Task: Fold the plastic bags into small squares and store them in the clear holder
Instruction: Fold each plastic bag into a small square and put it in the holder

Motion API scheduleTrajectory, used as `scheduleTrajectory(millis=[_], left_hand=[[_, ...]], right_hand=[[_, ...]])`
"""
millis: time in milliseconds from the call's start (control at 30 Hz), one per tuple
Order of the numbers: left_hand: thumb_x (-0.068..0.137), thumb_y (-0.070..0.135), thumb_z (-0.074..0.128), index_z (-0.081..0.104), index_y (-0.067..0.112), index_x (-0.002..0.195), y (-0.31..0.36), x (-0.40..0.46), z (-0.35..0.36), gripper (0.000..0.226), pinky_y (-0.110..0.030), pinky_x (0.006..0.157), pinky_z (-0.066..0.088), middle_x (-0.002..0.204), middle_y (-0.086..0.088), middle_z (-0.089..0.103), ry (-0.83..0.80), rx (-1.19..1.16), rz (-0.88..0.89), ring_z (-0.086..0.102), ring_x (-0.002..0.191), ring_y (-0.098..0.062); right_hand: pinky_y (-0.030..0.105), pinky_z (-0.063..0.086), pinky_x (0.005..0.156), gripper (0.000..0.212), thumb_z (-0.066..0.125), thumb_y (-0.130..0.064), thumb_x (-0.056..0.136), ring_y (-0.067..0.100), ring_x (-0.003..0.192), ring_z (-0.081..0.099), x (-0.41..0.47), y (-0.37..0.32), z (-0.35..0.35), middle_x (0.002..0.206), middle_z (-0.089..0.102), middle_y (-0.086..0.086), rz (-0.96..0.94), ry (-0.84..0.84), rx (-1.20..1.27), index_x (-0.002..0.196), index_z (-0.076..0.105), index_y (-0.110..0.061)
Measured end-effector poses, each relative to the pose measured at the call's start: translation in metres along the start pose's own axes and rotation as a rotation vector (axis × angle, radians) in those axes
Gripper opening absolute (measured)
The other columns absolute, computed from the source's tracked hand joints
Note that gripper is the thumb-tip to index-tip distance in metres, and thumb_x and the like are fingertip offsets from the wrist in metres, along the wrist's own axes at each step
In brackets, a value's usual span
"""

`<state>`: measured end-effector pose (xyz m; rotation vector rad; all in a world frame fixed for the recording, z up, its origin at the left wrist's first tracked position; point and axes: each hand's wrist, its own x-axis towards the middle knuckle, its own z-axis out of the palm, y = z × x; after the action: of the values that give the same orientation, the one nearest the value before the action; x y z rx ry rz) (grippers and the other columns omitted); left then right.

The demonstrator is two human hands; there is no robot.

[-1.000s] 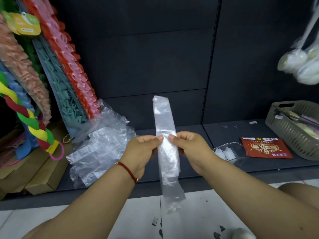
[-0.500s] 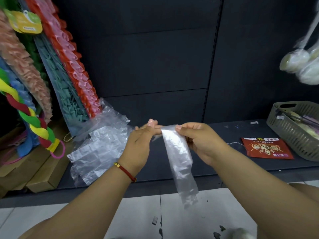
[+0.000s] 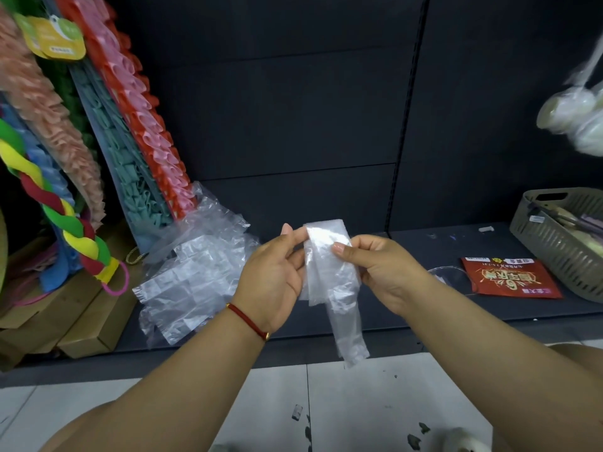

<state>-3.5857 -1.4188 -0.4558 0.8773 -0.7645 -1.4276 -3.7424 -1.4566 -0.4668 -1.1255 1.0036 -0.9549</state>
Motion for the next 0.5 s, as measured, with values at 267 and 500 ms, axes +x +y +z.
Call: scheduleTrajectory(millis=[267,500], left_hand=[[0.086,0.001,0.057,0.063,-0.002,0.121,-0.010,-0.003,0.003,0.035,-0.041,0.095,0.054,0.114,-0.021,0.069,-0.081,0.013,0.056,0.067,0.104,-0.029],[0.087,-0.016,0.052,0.066,0.003,0.112,-0.015,-0.002,0.005,0.034,-0.027,0.083,0.058,0.104,-0.012,0.074,-0.023,0.049,0.113,0.070,0.100,-0.023]], right_hand=[[0.037,0.052,0.078,0.028,0.076,-0.026,0.066,0.026,0.080,0.065,-0.001,0.007,0.008,0.086,0.072,0.014,-0.028,-0.007,0.148,0.081,0.066,-0.004],[0.032,0.057,0.070,0.012,0.076,-0.009,0.071,0.021,0.075,0.069,-0.002,0.010,0.010,0.080,0.072,0.009,-0.109,0.055,0.191,0.078,0.068,-0.005]])
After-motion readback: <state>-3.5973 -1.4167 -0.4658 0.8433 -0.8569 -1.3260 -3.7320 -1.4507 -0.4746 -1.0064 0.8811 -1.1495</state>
